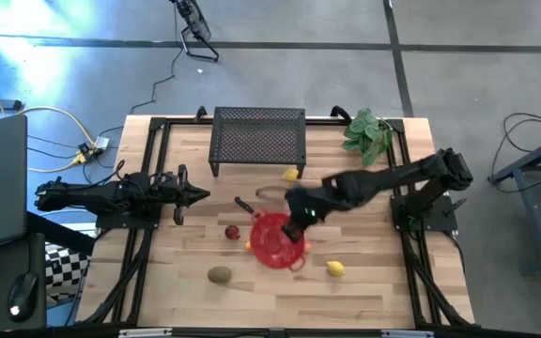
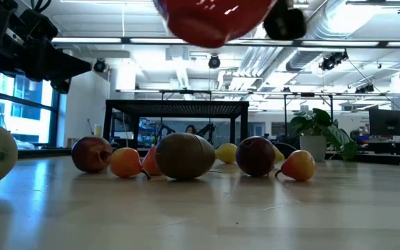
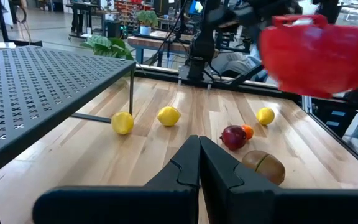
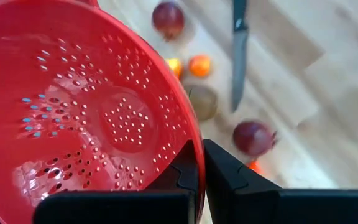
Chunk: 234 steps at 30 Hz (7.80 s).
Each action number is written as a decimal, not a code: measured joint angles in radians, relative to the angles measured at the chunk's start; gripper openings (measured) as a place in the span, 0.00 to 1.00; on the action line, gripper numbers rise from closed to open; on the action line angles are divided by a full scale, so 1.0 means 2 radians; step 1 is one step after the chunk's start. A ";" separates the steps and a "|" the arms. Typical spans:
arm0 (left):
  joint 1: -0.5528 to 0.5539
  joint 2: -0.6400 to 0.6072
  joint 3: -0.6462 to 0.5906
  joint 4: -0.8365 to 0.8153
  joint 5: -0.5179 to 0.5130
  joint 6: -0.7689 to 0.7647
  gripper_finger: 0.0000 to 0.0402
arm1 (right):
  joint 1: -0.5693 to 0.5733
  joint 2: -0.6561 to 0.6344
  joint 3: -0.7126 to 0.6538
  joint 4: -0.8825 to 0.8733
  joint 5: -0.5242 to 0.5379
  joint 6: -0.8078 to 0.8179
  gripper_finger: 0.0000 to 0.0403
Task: Pick & Place Fruit
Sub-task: Put the colander on the shelf, then put the middle lemon into the colander on the shelf on the shelf
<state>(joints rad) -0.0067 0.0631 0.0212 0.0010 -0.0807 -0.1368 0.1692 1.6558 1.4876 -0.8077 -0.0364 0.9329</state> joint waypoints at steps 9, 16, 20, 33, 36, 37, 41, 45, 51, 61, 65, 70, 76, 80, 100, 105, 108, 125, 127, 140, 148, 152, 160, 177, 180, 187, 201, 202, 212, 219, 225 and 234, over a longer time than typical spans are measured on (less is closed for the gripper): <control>0.000 0.000 0.000 0.000 0.000 0.000 0.00 | -0.128 0.000 0.000 0.000 -0.095 -0.101 0.01; 0.000 0.000 0.000 0.000 -0.002 0.000 0.00 | -0.189 0.000 0.056 -0.034 -0.101 -0.171 0.01; 0.000 0.000 0.000 0.001 -0.004 0.000 0.00 | -0.223 0.000 0.100 -0.058 -0.101 -0.204 0.01; 0.000 0.000 0.000 0.005 -0.021 0.000 0.00 | -0.326 0.043 0.176 -0.140 -0.104 -0.279 0.01; 0.000 0.000 0.000 0.007 -0.039 0.000 0.00 | -0.336 0.076 0.215 -0.153 -0.111 -0.296 0.01; 0.000 0.000 0.000 0.007 -0.043 0.001 0.00 | -0.341 0.087 0.232 -0.161 -0.116 -0.304 0.01; 0.000 0.000 0.000 0.008 -0.047 0.013 0.00 | -0.356 0.134 0.310 -0.199 -0.112 -0.327 0.01; 0.000 0.000 0.000 0.010 -0.050 0.014 0.00 | -0.372 0.176 0.382 -0.234 -0.111 -0.343 0.01; 0.000 0.000 0.000 0.011 -0.051 0.014 0.00 | -0.389 0.198 0.423 -0.251 -0.114 -0.349 0.01; 0.000 0.000 0.000 0.013 -0.051 0.014 0.00 | -0.401 0.198 0.423 -0.257 -0.099 -0.346 0.01; 0.000 0.000 0.000 0.013 -0.058 0.014 0.00 | -0.407 0.198 0.423 -0.262 -0.097 -0.346 0.01; 0.000 0.000 0.000 0.013 -0.060 0.014 0.00 | -0.413 0.198 0.423 -0.275 -0.073 -0.345 0.01; 0.000 0.000 0.000 0.013 -0.061 0.014 0.00 | -0.416 0.198 0.421 -0.287 -0.074 -0.346 0.01; 0.000 0.000 0.000 0.013 -0.061 0.014 0.00 | -0.416 0.198 0.401 -0.288 -0.079 -0.347 0.01; 0.000 0.000 0.000 0.013 -0.062 0.014 0.00 | -0.432 0.198 0.344 -0.227 -0.129 -0.333 0.01; 0.000 0.000 0.000 0.013 -0.062 0.014 0.00 | -0.433 0.198 0.346 -0.214 -0.132 -0.332 0.01; 0.000 0.000 0.000 0.013 -0.062 0.014 0.00 | -0.433 0.199 0.360 -0.213 -0.139 -0.332 0.01; 0.000 0.000 0.000 0.015 -0.087 0.025 0.00 | -0.435 0.199 0.385 -0.213 -0.148 -0.339 0.01; 0.000 0.000 0.000 0.015 -0.087 0.025 0.00 | -0.439 0.199 0.385 -0.244 -0.124 -0.340 0.01; 0.000 0.000 0.000 0.014 -0.089 0.025 0.00 | -0.420 0.248 0.385 -0.273 -0.126 -0.355 0.01; 0.000 0.000 0.000 0.014 -0.089 0.027 0.00 | -0.422 0.246 0.385 -0.286 -0.118 -0.346 0.01; 0.000 0.000 0.000 0.014 -0.088 0.027 0.00 | -0.423 0.246 0.385 -0.291 -0.101 -0.347 0.01; 0.000 0.000 0.000 0.014 -0.088 0.027 0.00 | -0.423 0.246 0.385 -0.280 -0.092 -0.347 0.03; 0.000 0.000 0.000 0.014 -0.088 0.027 0.00 | -0.426 0.230 0.389 -0.233 -0.073 -0.351 0.34; 0.000 0.000 0.000 0.014 -0.088 0.027 0.00 | -0.426 0.209 0.390 -0.213 -0.074 -0.351 0.36; 0.000 0.000 0.000 0.014 -0.088 0.027 0.00 | -0.432 0.153 0.390 -0.207 -0.077 -0.360 0.36; 0.000 0.000 0.000 0.014 -0.088 0.027 0.00 | -0.424 0.118 0.382 -0.236 -0.020 -0.416 0.34; 0.000 0.000 0.000 0.014 -0.088 0.027 0.00 | -0.425 0.118 0.377 -0.246 -0.012 -0.420 0.33; 0.000 0.000 0.000 0.014 -0.088 0.027 0.00 | -0.414 0.112 0.311 -0.282 0.017 -0.428 0.02; 0.000 0.000 0.000 0.014 -0.088 0.027 0.00 | -0.393 0.062 0.252 -0.256 0.049 -0.427 0.01; 0.000 0.000 0.000 0.014 -0.088 0.027 0.00 | -0.369 -0.036 0.138 -0.184 0.056 -0.401 0.01; 0.000 0.000 0.000 0.014 -0.088 0.028 0.00 | -0.309 -0.179 -0.094 0.021 0.055 -0.351 0.00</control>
<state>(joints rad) -0.0064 0.0631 0.0212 0.0280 -0.2565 -0.0799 -0.4490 1.2976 1.3000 -0.7648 0.0739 0.2308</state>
